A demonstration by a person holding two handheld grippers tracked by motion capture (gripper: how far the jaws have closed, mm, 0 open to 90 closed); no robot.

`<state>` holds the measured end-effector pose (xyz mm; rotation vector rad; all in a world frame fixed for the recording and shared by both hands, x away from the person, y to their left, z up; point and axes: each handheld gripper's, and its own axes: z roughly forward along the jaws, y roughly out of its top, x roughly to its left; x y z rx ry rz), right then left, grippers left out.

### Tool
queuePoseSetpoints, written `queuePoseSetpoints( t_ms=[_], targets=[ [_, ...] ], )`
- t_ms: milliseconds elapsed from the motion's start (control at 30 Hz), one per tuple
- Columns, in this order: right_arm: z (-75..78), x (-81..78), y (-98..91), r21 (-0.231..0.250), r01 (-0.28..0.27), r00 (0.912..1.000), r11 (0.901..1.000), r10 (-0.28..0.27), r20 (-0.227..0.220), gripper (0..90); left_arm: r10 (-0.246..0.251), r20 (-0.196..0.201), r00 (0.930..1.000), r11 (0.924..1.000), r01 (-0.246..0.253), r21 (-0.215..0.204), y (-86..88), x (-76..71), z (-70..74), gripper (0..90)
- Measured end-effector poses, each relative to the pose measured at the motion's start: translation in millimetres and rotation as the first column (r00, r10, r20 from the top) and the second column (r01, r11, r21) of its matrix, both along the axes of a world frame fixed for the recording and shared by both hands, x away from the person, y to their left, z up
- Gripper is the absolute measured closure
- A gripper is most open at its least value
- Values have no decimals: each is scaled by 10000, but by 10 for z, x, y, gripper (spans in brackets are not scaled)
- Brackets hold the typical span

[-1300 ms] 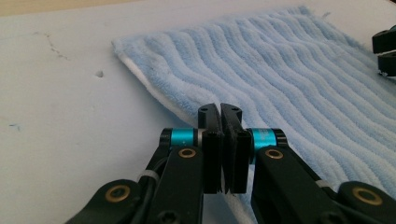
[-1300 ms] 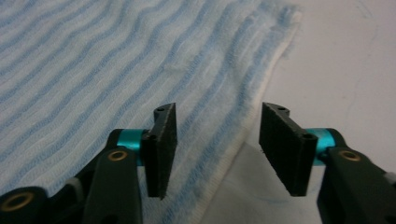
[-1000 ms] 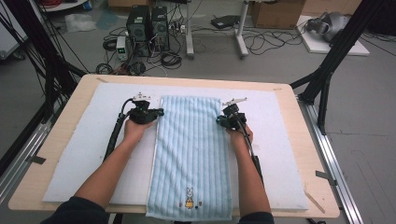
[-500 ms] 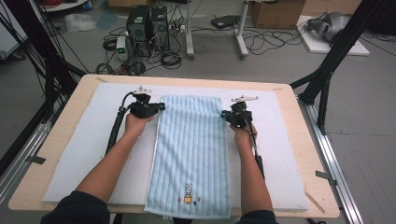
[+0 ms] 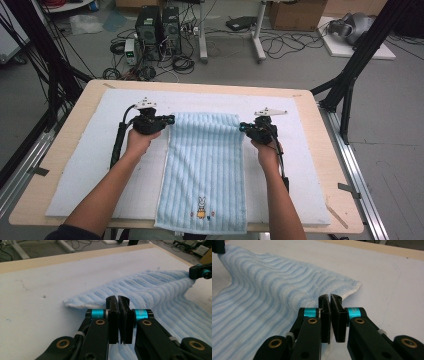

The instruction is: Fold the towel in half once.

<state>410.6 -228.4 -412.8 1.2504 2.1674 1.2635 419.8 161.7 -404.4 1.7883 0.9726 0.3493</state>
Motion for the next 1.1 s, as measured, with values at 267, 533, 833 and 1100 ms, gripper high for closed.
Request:
queuePoseSetpoints(
  t_ms=[267, 533, 833, 1100],
  targets=[
    [9, -321, 27, -353, -207, 9998, 9992, 205, -73, 865, -238, 202, 9995, 9986, 228, 476, 18, -406, -78, 867],
    [-32, -660, 82, -463, -291, 9996, 9985, 293, 29, 864, -299, 78, 9995, 9988, 296, 399, 85, -734, -241, 864],
    [-107, -965, 87, -499, -333, 9994, 9982, 329, -98, 856, -676, -79, 9977, 9965, 679, 485, 139, -1001, -358, 861],
    [-130, -1054, 62, 162, 308, 9995, 9994, -309, 35, 527, 754, -151, 9970, 9971, -752, 112, 231, -839, -347, 449]
  ],
)
